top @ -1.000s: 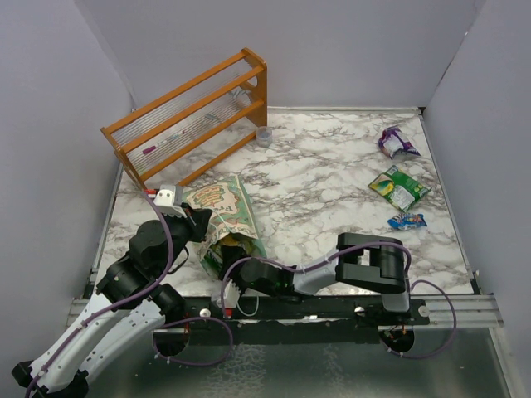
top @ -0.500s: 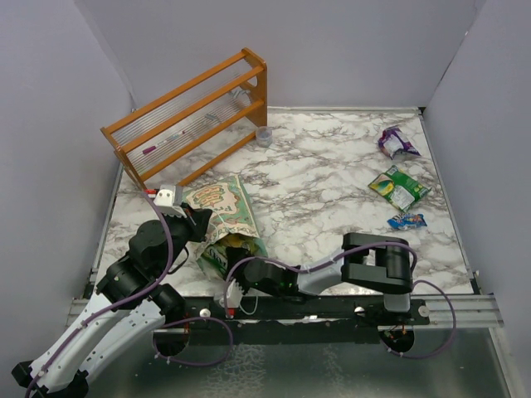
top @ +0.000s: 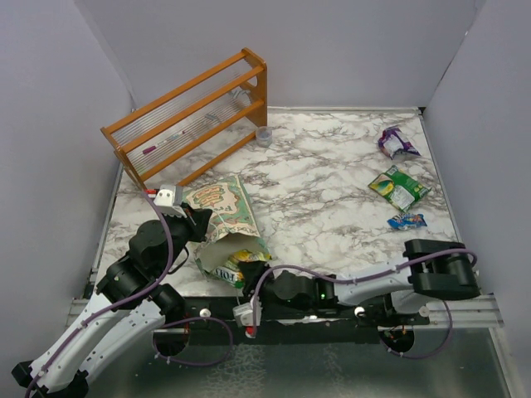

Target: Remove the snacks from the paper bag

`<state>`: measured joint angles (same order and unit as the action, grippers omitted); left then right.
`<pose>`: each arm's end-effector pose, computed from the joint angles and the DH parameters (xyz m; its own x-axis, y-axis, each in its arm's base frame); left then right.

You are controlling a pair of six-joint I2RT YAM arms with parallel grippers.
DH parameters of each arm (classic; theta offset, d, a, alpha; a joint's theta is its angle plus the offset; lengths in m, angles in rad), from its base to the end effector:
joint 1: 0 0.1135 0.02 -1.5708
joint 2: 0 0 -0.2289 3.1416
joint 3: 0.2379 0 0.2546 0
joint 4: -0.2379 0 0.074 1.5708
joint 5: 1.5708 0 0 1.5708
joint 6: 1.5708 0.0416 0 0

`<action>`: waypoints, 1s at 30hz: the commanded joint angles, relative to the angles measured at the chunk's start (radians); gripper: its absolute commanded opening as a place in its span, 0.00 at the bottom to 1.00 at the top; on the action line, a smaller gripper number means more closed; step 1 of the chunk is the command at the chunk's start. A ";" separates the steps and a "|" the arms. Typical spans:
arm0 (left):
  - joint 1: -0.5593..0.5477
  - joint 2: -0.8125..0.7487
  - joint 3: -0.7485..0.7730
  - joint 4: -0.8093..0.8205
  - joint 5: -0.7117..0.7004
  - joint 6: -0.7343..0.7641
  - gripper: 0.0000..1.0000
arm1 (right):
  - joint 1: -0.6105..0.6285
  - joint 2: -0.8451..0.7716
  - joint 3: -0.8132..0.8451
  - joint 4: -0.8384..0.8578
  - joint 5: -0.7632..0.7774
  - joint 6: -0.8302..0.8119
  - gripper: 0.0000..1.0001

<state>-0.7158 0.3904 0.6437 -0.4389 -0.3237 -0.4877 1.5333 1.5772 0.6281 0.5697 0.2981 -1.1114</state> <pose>0.1176 -0.0847 0.2998 -0.3040 -0.3244 -0.8958 0.2760 0.8699 -0.4087 0.0242 0.3193 0.1341 0.8409 -0.4406 -0.3144 -0.4315 -0.1949 -0.8808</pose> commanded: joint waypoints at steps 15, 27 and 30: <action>-0.002 0.006 0.004 0.011 -0.012 -0.001 0.00 | 0.053 -0.602 -0.155 -0.315 0.018 0.418 0.37; -0.002 0.012 0.006 0.011 -0.015 -0.001 0.00 | 0.042 -0.468 -0.203 -0.292 -0.104 0.662 0.97; -0.002 0.016 0.005 0.011 -0.012 0.000 0.00 | 0.035 -0.425 -0.196 -0.296 -0.188 0.667 0.99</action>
<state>-0.7158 0.4004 0.6437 -0.4397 -0.3241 -0.4877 1.5799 1.1072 0.4267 0.2531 0.2276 -0.5079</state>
